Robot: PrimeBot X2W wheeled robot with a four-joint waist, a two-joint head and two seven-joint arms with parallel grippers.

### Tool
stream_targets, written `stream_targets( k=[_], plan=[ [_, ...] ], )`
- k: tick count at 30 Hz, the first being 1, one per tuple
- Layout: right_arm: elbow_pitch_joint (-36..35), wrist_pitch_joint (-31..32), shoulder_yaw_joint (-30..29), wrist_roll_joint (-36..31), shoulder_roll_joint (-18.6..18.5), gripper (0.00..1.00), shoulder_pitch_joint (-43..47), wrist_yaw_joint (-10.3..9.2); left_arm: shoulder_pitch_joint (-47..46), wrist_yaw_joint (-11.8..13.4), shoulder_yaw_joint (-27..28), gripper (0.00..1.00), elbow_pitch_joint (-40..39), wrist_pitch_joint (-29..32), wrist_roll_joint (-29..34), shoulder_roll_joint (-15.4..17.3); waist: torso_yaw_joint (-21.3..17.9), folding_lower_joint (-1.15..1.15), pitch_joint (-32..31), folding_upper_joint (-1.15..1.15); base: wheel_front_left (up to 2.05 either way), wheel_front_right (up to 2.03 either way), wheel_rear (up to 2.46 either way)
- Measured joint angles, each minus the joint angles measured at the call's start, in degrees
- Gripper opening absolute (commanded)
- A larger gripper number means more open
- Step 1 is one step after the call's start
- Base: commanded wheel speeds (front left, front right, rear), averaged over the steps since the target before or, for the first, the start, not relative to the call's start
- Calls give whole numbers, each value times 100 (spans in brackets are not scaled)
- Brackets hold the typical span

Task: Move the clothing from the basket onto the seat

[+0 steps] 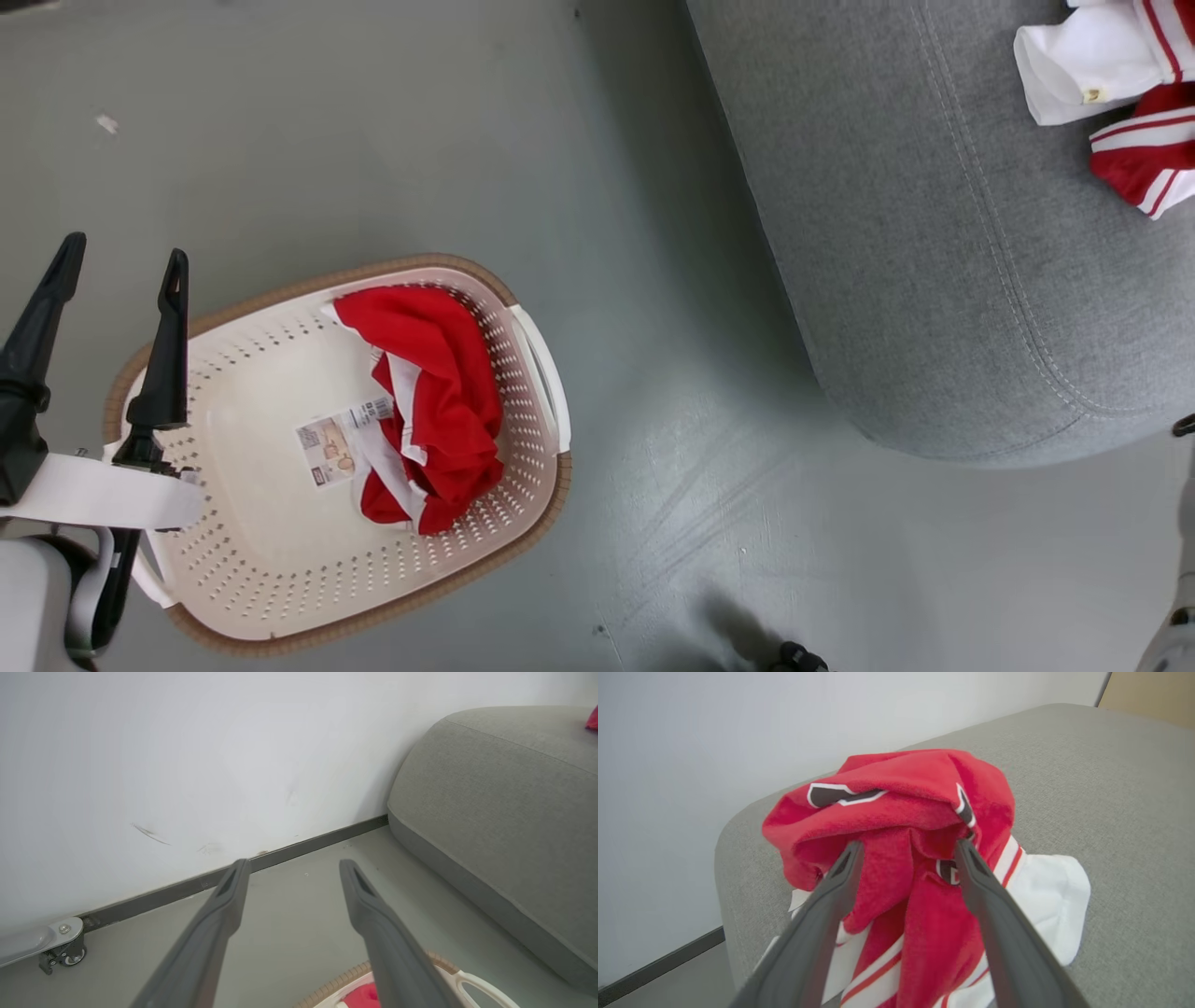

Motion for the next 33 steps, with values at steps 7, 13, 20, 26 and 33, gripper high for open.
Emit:
stream_targets(
  k=[7,13,20,26,33],
  plan=[
    [-445,-36,823,-133,183,100,232,1,-3,18,-24,100,253,-129,-145,-214,159,0,-291,0,0,0,0],
    [-535,-38,1578,-158,175,100,387,0,-32,18,-38,100,433,-198,-247,-411,338,0,-539,0,0,0,0],
    [-556,-65,2136,-70,143,100,503,0,-59,18,-36,100,620,-290,-338,-602,595,0,-817,0,0,0,0],
    [-564,-192,2715,31,114,100,617,0,-59,18,14,100,765,-333,-441,-734,827,0,-1052,0,0,0,0],
    [-533,-250,3231,155,62,100,879,1,-55,16,107,100,953,-342,-521,-889,1084,0,-1350,0,0,0,0]
  ],
)
